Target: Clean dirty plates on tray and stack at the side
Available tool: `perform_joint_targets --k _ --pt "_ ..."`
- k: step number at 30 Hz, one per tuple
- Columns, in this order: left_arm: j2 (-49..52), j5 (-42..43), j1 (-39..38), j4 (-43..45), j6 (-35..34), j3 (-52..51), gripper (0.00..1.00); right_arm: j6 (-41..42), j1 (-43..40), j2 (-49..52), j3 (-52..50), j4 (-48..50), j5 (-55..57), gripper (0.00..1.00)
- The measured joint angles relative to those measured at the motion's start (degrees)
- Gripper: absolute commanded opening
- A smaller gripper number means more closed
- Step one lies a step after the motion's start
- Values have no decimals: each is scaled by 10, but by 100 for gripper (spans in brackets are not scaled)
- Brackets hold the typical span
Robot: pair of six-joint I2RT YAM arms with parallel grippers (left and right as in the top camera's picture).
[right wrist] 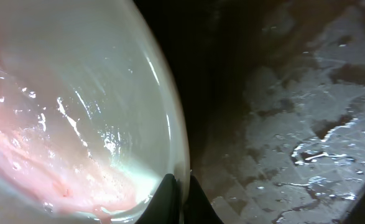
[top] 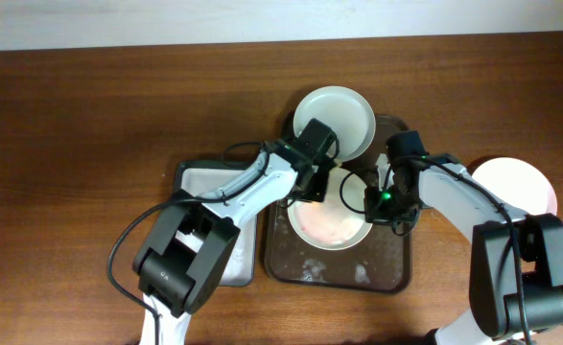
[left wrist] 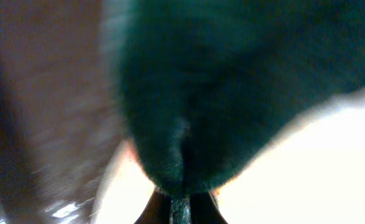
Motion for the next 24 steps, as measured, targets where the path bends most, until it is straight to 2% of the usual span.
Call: perform_joint_targets --k 8,12,15,18,20,21,24 --pt "1 -144 8 -149 10 105 0 -15 2 0 -3 -20 0 4" --pt "-16 -49 24 -199 10 140 0 -19 2 -1 -3 -24 4 4" --pt "-87 -1 77 -277 16 141 0 -20 2 -45 -12 -40 19 4" --pt "-183 -24 142 -376 44 144 0 -25 2 -135 -14 -45 35 4" --pt "-215 -33 171 -370 66 108 0 -25 2 -207 -13 -49 60 4" --pt "-216 -31 181 -363 71 85 0 -25 2 -212 -13 -49 69 4" --pt "-214 -1 223 -280 90 -63 0 -16 61 -296 -13 -81 181 4"
